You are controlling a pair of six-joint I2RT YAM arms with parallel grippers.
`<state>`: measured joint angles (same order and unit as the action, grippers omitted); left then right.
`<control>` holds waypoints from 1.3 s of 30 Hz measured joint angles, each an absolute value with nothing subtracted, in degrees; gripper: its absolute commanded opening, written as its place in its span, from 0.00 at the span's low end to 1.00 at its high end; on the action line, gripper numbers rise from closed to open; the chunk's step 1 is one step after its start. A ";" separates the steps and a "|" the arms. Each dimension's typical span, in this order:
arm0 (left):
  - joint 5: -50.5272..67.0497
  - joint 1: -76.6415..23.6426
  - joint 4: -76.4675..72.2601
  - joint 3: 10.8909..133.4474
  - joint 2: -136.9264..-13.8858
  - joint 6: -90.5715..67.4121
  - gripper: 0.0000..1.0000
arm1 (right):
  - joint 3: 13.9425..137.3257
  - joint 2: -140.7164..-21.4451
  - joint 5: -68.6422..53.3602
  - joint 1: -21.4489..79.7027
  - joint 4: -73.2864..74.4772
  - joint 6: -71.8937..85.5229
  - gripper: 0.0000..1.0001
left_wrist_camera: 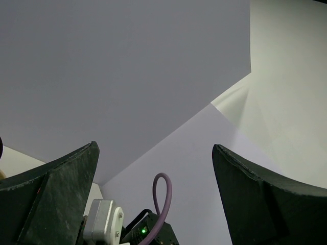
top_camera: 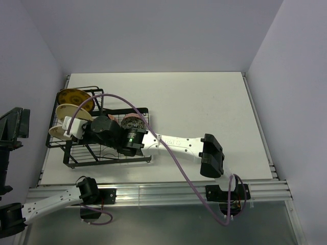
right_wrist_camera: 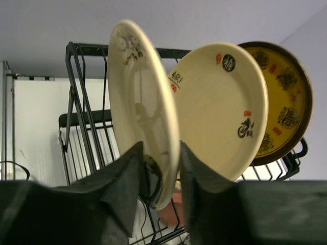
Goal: Load the mixed dishes into the dish rack
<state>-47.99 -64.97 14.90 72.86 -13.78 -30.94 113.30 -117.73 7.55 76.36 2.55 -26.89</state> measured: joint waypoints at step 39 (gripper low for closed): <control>-44.18 -65.52 25.23 59.09 -14.41 -48.53 0.99 | 57.17 -66.19 31.29 76.38 6.52 20.84 1.00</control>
